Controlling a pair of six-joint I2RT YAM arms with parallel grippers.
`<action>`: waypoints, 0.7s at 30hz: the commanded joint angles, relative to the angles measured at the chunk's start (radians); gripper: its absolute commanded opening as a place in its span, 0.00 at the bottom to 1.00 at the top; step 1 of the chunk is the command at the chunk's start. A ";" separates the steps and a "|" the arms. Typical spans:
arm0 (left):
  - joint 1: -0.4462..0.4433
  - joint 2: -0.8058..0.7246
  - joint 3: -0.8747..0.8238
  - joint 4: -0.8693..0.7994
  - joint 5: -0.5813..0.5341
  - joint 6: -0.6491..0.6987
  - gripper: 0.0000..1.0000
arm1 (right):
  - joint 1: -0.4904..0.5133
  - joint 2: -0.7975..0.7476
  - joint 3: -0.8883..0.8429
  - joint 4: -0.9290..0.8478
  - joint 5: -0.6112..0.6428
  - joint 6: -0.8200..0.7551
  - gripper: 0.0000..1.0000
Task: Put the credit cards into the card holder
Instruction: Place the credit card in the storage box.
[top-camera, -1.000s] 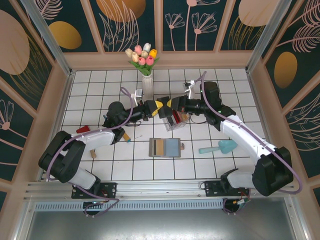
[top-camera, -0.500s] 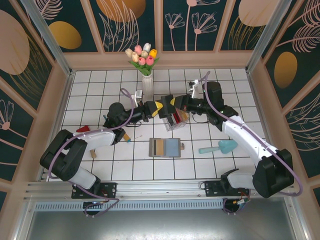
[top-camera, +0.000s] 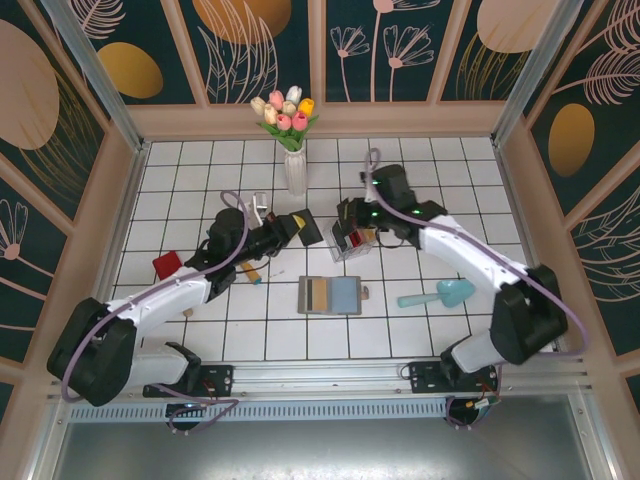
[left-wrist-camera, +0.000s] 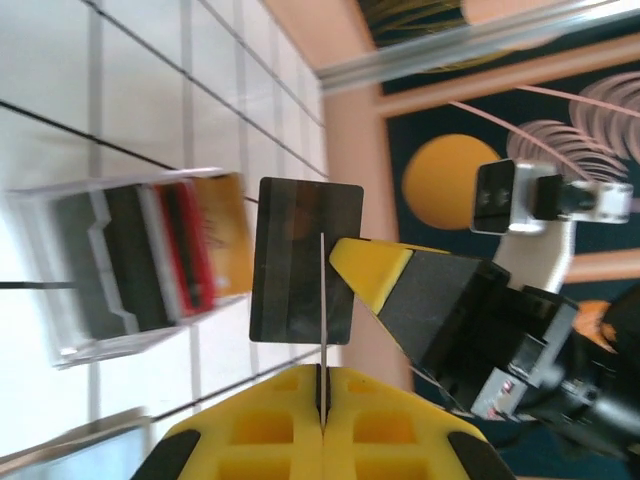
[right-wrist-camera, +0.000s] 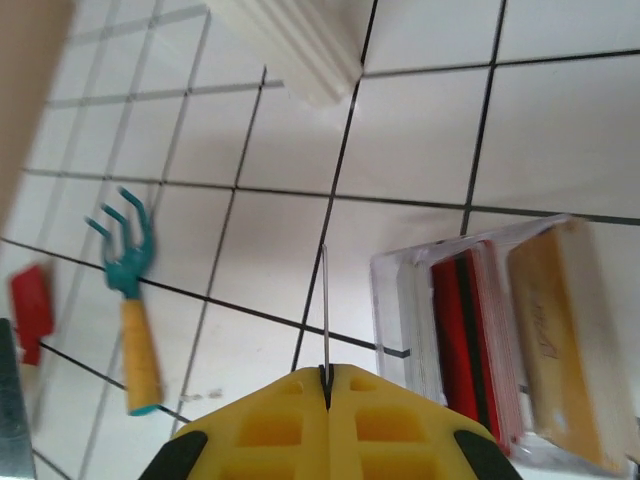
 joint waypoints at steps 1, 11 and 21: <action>0.002 -0.030 -0.014 -0.204 -0.090 0.101 0.06 | 0.054 0.087 0.073 -0.091 0.173 -0.118 0.03; 0.001 -0.039 -0.015 -0.249 -0.050 0.153 0.07 | 0.073 0.229 0.145 -0.105 0.228 -0.194 0.04; 0.002 -0.003 0.004 -0.246 -0.001 0.173 0.09 | 0.078 0.287 0.161 -0.125 0.224 -0.202 0.05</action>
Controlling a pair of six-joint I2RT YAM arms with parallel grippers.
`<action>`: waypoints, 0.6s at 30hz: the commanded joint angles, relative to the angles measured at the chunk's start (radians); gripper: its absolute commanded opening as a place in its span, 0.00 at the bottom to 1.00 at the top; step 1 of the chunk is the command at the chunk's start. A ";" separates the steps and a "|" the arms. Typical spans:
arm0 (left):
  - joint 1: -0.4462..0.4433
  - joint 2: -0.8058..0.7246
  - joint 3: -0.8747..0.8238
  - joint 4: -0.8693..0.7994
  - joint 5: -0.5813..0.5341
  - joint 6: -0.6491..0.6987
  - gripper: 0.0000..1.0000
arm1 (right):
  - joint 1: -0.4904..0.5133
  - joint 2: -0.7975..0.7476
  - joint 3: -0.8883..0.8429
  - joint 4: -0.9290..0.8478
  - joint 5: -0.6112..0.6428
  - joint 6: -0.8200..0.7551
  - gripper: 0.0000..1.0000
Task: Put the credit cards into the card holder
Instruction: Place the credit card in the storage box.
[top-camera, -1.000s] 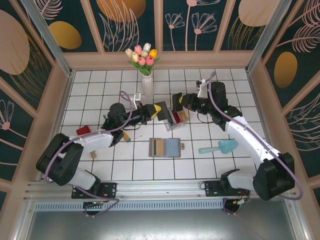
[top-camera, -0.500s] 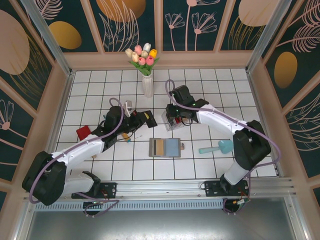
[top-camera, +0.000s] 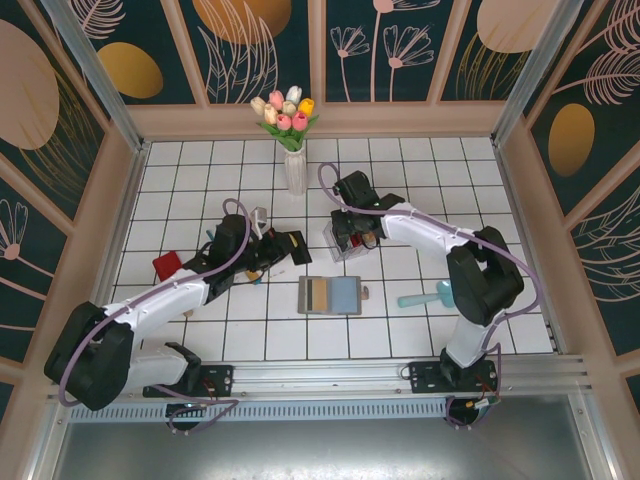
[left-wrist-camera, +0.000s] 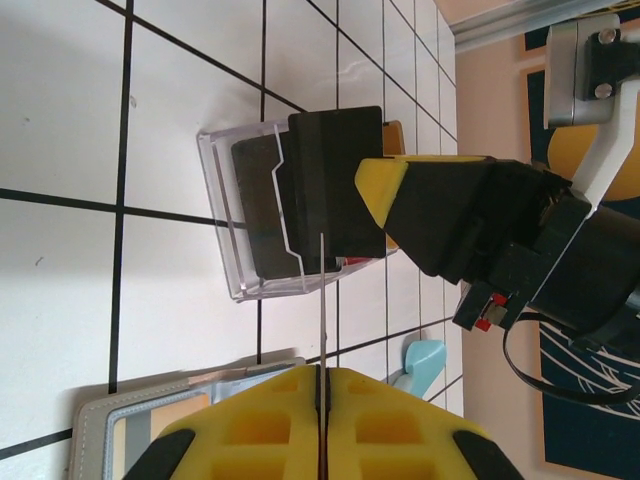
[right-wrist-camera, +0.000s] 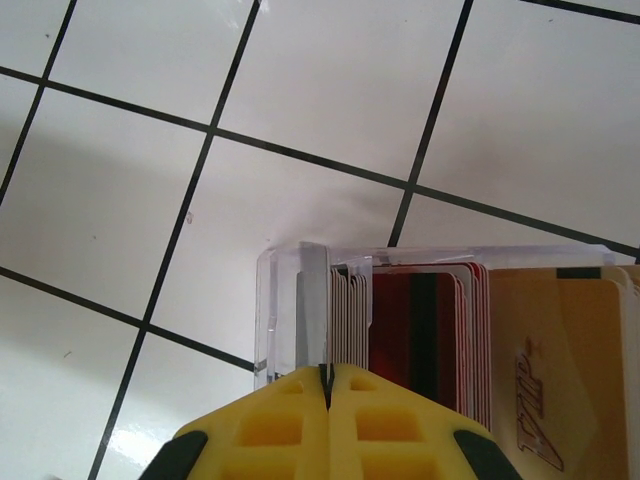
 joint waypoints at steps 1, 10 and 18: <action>0.001 0.014 0.019 -0.005 0.026 0.028 0.09 | 0.008 0.021 0.028 -0.044 0.014 -0.020 0.05; 0.002 0.023 0.020 -0.003 0.034 0.026 0.09 | 0.017 0.014 0.035 -0.091 -0.005 -0.007 0.04; 0.002 0.031 0.028 -0.002 0.037 0.025 0.09 | 0.020 -0.026 0.052 -0.156 0.013 0.025 0.04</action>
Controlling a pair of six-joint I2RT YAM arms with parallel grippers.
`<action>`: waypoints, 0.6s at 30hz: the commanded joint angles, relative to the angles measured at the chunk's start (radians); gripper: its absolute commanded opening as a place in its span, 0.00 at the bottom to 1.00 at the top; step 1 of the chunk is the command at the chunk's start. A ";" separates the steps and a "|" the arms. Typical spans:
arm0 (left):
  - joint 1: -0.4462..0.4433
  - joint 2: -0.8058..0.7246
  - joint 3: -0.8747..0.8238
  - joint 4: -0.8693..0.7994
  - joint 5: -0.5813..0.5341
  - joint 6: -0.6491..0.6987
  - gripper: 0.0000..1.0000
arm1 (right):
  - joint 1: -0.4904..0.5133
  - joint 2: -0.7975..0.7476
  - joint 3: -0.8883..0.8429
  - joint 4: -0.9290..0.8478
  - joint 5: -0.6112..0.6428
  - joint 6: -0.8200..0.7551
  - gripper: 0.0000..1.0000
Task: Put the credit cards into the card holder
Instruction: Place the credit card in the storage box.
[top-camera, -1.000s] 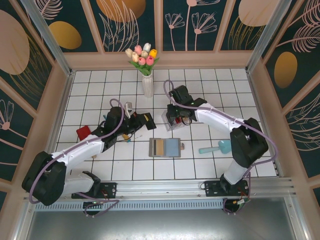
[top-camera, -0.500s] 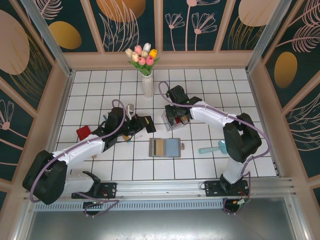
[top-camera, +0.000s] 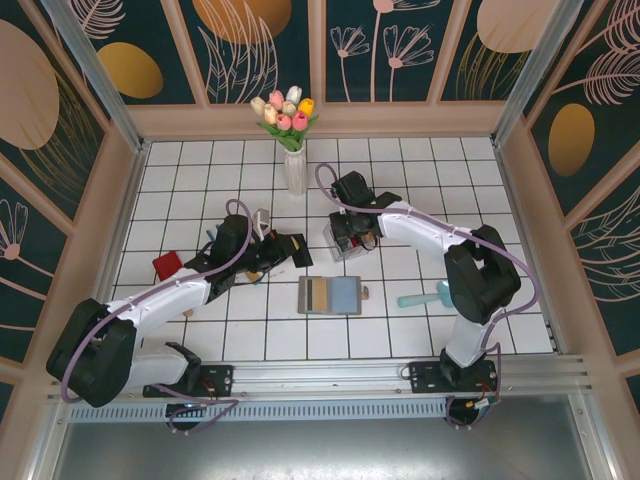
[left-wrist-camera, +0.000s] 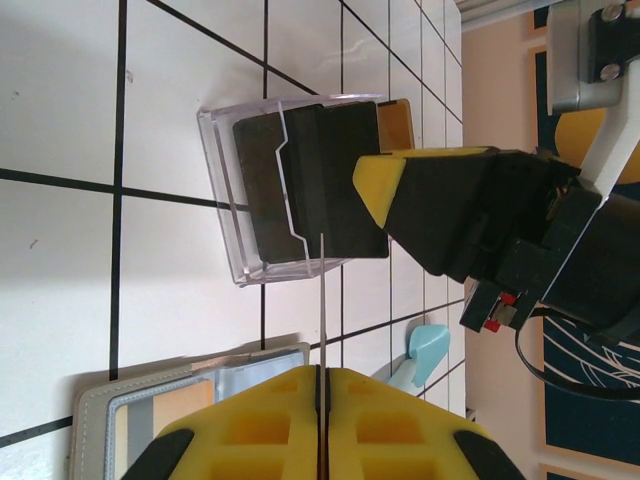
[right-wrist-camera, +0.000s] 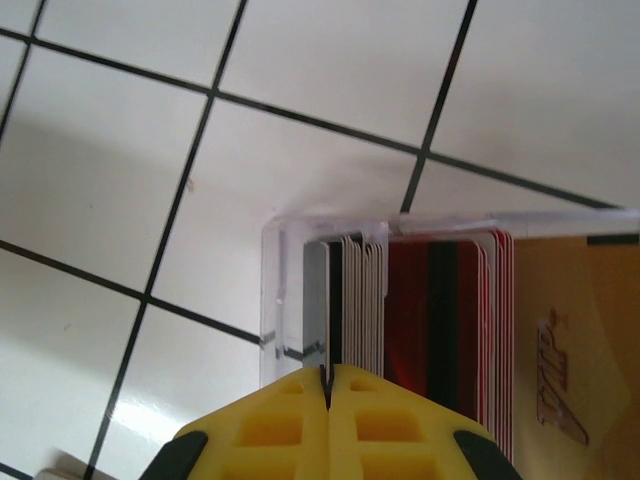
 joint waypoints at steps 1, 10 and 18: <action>0.001 0.012 0.027 0.000 0.010 0.017 0.09 | 0.006 -0.042 0.016 -0.067 0.021 0.014 0.04; -0.001 0.036 0.023 0.003 0.053 0.031 0.11 | 0.011 0.005 0.020 -0.046 0.038 0.047 0.24; 0.000 0.007 -0.037 0.148 0.149 0.003 0.10 | 0.020 -0.211 -0.063 0.029 -0.016 0.174 0.42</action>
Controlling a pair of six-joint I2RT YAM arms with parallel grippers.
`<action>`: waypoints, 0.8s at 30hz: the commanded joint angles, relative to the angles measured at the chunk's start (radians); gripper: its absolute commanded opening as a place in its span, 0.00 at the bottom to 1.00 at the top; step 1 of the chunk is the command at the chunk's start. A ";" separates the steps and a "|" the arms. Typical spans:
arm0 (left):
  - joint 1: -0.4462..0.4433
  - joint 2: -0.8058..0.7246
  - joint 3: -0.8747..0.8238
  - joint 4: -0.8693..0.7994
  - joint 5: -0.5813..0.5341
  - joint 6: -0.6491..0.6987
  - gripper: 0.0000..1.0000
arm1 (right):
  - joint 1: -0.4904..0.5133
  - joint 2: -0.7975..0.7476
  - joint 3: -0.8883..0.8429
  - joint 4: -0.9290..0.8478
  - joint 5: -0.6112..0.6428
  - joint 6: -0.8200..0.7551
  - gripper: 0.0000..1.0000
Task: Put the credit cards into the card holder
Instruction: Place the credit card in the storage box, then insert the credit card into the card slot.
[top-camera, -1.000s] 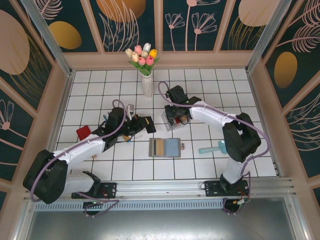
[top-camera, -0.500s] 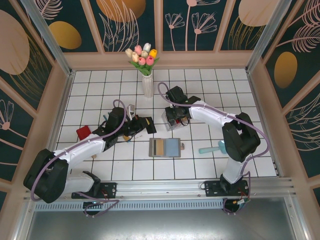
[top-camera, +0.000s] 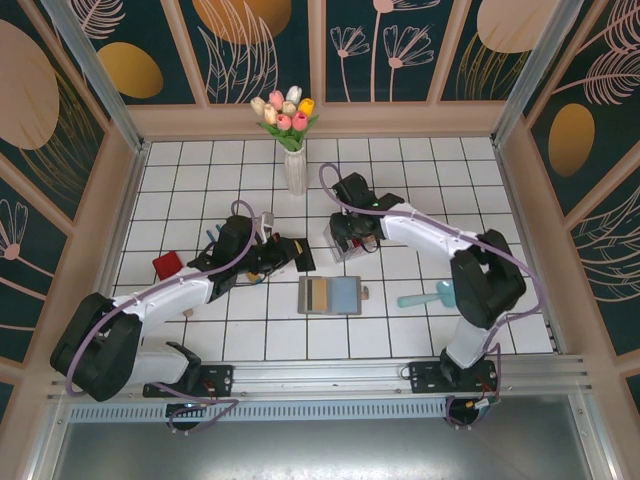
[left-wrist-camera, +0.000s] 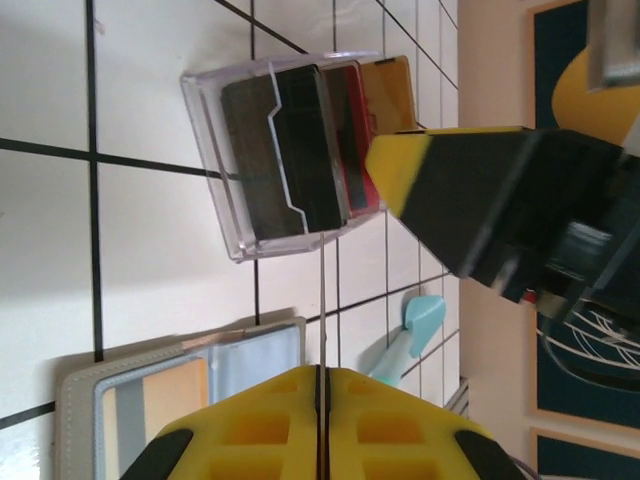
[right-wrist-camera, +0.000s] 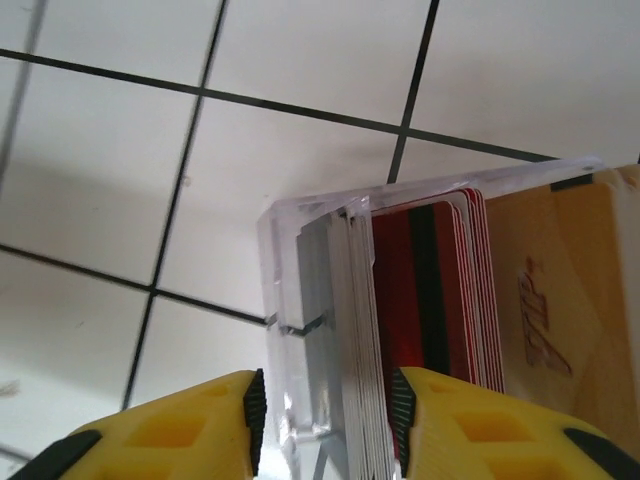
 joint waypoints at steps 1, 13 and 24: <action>-0.001 -0.028 -0.025 0.133 0.085 -0.012 0.10 | 0.006 -0.166 -0.052 0.064 -0.060 0.091 0.42; -0.002 -0.019 0.001 0.409 0.234 -0.109 0.11 | -0.065 -0.430 -0.311 0.377 -0.608 0.283 0.44; 0.000 -0.010 -0.019 0.536 0.254 -0.176 0.12 | -0.076 -0.359 -0.346 0.496 -0.801 0.316 0.26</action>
